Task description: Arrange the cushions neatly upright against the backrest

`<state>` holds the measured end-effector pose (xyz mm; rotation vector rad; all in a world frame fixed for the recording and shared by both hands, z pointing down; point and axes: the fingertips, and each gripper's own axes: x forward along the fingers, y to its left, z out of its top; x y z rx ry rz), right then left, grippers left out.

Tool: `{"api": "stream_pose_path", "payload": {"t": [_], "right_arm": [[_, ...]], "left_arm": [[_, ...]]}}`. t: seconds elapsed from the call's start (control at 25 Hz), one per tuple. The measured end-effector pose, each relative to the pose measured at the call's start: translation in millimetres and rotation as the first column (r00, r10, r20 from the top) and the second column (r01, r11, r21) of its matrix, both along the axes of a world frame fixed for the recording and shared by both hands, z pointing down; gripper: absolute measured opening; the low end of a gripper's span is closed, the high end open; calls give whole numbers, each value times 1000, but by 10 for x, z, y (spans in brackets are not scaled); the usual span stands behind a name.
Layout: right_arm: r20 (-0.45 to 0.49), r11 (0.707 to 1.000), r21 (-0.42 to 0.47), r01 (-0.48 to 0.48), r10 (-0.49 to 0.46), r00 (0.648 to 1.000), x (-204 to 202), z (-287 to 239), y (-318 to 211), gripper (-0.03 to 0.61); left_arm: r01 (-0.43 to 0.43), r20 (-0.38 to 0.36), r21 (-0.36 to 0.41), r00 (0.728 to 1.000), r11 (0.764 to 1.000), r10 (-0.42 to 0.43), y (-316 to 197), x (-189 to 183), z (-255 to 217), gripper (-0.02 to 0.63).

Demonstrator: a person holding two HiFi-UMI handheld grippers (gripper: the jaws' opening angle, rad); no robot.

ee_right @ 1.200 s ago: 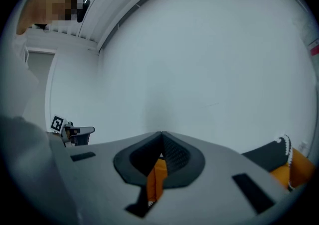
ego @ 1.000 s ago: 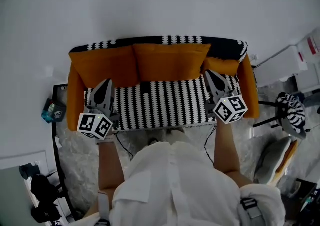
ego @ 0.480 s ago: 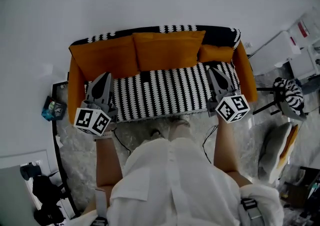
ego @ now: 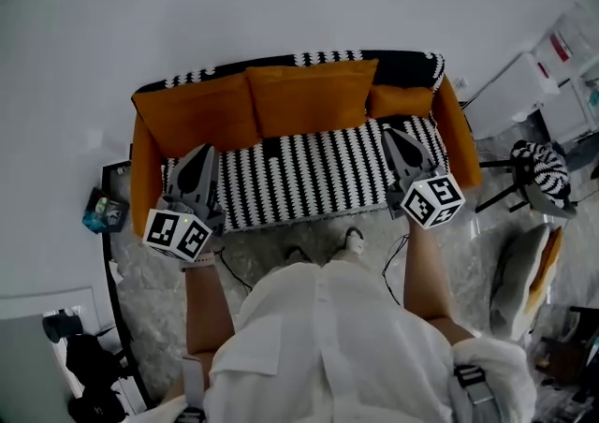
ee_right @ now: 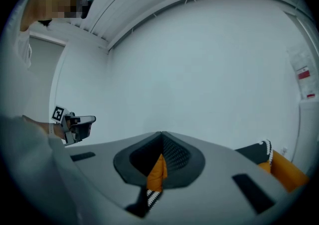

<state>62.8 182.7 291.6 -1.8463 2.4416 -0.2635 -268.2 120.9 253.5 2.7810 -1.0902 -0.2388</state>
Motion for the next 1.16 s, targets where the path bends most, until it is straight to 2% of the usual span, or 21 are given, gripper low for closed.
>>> {"api": "stream_pose_path", "payload": {"t": [0.48,0.96,1.16], "right_arm": [[-34,1000,6,-19,20,999,98,-25,149,6],[-86,1000,10,-15,16,996,85,-102,108,6],[-92,1000,-4,-14,14,996,82,-80,93,6]], "left_arm": [[-13,3,-4,1000,1000,13,113,90,48,15],[-49,11,8,999,999,49,8,189,24,15],[-59,11,-10,998,998,60,-10,213,78,15]]}}
